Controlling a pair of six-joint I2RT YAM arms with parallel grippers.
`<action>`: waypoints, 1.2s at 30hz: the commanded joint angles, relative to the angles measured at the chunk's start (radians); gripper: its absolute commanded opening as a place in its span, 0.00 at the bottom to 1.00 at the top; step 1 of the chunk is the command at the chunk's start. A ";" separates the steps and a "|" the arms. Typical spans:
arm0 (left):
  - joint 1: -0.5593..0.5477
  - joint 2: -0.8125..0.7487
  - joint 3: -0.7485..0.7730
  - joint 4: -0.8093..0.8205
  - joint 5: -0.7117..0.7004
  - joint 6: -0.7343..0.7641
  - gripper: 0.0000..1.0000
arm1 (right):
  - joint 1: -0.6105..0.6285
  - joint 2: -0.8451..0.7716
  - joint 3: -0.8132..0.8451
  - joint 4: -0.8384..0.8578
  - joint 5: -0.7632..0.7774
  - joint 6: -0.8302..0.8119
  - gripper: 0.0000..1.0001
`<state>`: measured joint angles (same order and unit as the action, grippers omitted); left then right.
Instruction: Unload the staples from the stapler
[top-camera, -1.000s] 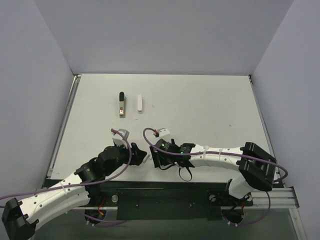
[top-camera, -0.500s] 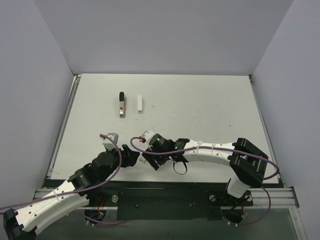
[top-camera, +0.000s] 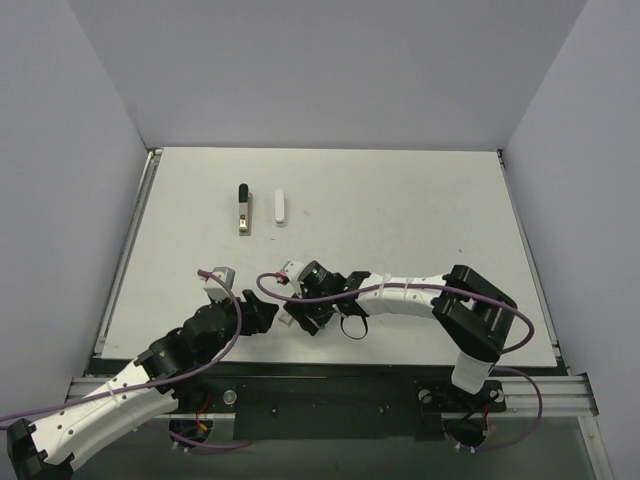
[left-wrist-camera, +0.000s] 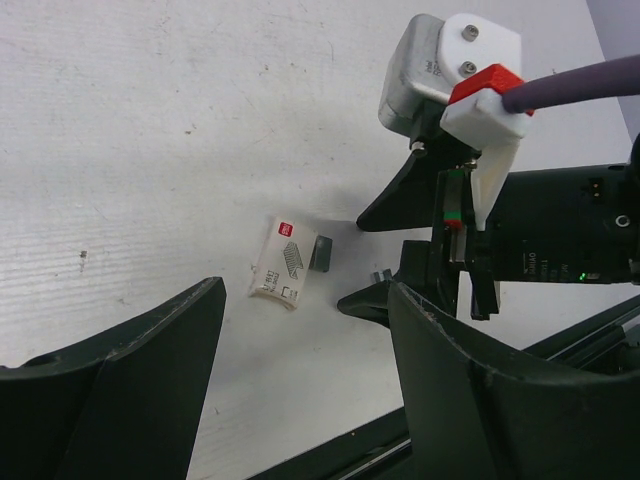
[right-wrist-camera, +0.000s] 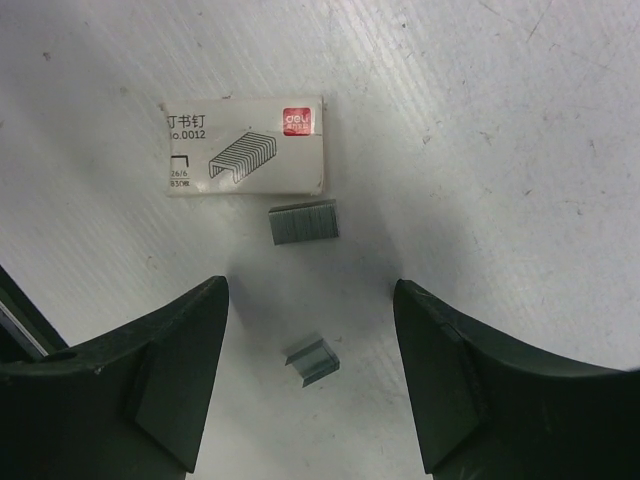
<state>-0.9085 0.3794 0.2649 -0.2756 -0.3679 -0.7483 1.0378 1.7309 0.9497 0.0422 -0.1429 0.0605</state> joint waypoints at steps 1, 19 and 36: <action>-0.003 -0.016 -0.010 0.033 -0.013 0.001 0.77 | -0.008 0.019 0.043 0.015 -0.030 -0.019 0.62; -0.003 -0.025 -0.015 0.050 0.007 0.029 0.77 | -0.001 0.114 0.109 -0.025 -0.034 -0.024 0.49; -0.004 -0.010 -0.006 0.058 0.011 0.035 0.77 | 0.044 0.114 0.116 -0.096 0.071 -0.053 0.42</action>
<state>-0.9085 0.3630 0.2520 -0.2661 -0.3622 -0.7242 1.0676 1.8317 1.0534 0.0341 -0.0982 0.0154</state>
